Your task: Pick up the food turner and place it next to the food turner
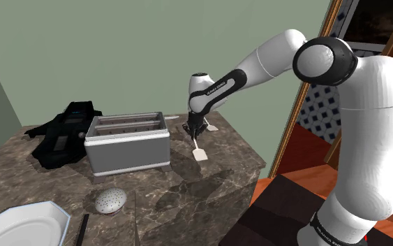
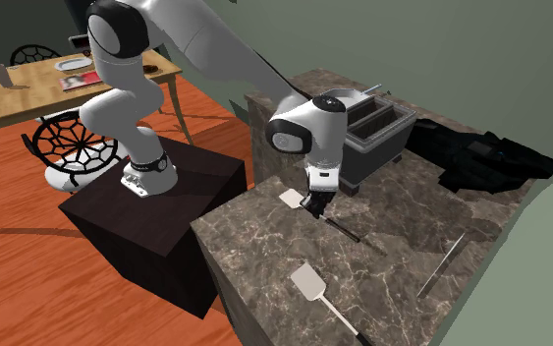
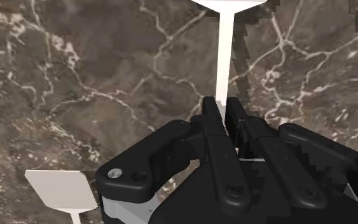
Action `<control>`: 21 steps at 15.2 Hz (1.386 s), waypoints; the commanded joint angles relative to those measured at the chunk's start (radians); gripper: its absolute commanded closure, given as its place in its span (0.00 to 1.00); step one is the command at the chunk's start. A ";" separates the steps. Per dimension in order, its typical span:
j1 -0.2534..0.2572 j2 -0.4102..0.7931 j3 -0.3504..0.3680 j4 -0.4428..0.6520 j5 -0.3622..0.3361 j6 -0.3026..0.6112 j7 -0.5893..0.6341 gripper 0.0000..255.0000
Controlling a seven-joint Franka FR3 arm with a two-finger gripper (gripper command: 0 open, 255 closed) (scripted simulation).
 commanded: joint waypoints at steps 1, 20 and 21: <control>-0.002 -0.021 0.003 -0.001 0.005 -0.020 -0.004 1.00; 0.088 -0.264 0.077 -0.206 0.030 -0.062 0.151 1.00; 0.099 -0.279 0.086 -0.227 0.031 -0.057 0.171 1.00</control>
